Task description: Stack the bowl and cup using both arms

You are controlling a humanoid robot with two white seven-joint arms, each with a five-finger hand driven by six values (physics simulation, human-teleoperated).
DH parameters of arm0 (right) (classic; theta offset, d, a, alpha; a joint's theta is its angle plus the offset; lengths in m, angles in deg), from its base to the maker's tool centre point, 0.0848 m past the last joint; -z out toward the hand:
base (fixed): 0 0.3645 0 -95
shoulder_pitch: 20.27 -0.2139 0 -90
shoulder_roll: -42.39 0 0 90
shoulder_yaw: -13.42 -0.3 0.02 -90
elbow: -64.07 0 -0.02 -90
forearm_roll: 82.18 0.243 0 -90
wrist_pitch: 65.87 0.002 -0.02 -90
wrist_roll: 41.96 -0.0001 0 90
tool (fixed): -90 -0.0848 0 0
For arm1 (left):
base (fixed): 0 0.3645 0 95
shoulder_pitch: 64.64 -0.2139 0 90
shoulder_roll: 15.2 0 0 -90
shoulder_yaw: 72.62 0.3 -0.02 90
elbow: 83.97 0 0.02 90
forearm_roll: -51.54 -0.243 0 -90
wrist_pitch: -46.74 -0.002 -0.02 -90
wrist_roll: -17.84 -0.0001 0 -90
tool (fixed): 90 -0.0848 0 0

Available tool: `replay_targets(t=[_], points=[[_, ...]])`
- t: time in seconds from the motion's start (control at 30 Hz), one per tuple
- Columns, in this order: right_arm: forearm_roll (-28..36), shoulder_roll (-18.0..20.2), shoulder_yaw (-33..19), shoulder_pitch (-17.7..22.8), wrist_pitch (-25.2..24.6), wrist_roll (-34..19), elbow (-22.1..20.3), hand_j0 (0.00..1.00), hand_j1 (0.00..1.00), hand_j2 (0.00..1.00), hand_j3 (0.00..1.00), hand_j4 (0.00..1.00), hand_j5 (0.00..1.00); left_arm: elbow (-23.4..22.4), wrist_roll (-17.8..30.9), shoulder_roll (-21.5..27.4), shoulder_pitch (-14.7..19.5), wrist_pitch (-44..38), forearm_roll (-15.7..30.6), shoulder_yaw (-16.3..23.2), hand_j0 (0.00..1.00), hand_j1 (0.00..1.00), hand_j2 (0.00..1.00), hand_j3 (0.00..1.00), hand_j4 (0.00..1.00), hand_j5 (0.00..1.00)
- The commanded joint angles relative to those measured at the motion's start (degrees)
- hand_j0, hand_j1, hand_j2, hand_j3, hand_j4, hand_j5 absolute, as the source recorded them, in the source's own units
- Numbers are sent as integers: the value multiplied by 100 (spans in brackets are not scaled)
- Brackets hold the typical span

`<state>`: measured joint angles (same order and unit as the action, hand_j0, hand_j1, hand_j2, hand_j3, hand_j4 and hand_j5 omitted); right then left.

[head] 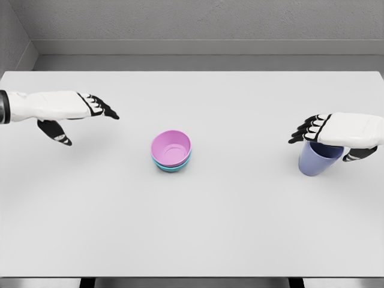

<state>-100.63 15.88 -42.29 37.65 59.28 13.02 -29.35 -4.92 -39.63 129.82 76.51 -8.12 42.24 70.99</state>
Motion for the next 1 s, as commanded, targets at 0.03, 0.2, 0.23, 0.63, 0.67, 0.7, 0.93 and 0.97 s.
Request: replay_targets(t=[0.03,0.2,0.23,0.63,0.67,0.7,0.93,0.97], points=[[17,-13,7,0,-14,2,8,100,100,100,100,100,100,-3,-1,-9,9,-14,24,-8,100,100,100,100,100,100],[-27,-22,7,0,-14,2,70,100,100,100,100,100,100,-3,-1,-9,0,-14,24,1,100,100,100,100,100,100],[-27,-22,16,0,-14,2,78,100,100,100,100,100,100,-3,-1,-9,0,-14,24,1,100,100,100,100,100,100],[-71,-101,60,0,-14,2,166,100,100,100,100,100,100,-3,8,-53,0,-14,24,9,100,100,100,100,100,100],[-71,-101,60,0,-14,2,166,100,100,100,100,100,100,-3,8,-53,0,-14,24,9,100,100,100,100,100,100],[-71,-101,60,9,-14,2,166,100,100,100,100,100,100,-3,-1,-53,0,-14,24,9,100,100,100,100,100,100],[-79,-154,104,9,-14,2,237,100,100,100,100,100,100,5,-1,-53,-35,-14,24,9,100,100,100,100,100,100],[-115,-162,104,0,-14,2,245,100,100,100,100,100,100,-3,-1,-53,-35,-14,24,9,100,100,100,100,100,100]])
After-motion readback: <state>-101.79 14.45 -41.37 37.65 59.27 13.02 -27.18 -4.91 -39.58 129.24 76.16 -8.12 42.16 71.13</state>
